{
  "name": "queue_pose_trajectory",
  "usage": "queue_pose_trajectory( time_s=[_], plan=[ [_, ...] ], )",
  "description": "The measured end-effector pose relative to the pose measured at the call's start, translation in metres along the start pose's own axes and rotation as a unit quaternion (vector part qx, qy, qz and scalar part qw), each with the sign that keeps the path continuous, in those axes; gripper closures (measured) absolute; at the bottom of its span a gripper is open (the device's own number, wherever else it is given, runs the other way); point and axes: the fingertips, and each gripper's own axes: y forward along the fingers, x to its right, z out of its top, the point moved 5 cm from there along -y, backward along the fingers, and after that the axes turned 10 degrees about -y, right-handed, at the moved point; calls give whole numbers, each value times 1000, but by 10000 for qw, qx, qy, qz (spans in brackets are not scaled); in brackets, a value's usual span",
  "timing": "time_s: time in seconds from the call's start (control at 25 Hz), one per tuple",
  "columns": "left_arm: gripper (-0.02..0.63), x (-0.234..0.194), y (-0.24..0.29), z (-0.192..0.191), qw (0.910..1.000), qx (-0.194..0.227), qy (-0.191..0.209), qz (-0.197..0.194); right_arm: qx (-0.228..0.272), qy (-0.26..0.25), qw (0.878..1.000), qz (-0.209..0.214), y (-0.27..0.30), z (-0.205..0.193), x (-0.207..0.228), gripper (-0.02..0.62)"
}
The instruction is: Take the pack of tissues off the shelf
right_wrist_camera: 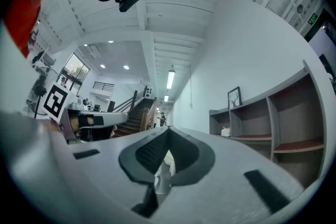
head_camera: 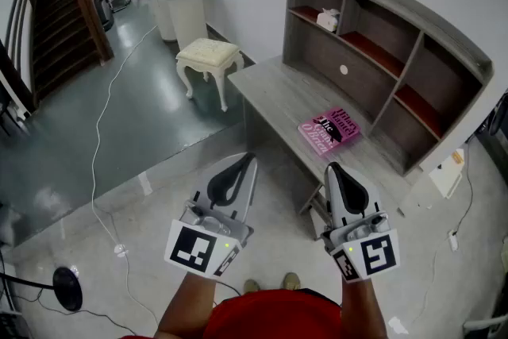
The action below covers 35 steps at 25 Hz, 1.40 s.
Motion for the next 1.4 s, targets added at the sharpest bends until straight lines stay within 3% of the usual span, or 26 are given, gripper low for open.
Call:
queue_pose_trajectory(
  time_s=[0.48,0.84,1.12,1.4],
  plan=[
    [598,-22,-17,-3,9997,38,-216,-115,-116,7,9999,-109,6,-2,-27,591],
    [598,-51,5,-8,9995,-25,-256,-173,-229,58,9996,-177,41,-22,-17,591],
    [598,-84,57,-26,9995,-174,-118,-241,-3,130,9993,-364,90,-50,24,591],
    [597,-135,170,-45,9990,-227,-99,-378,-4,104,9982,-591,170,-94,97,591]
  ],
)
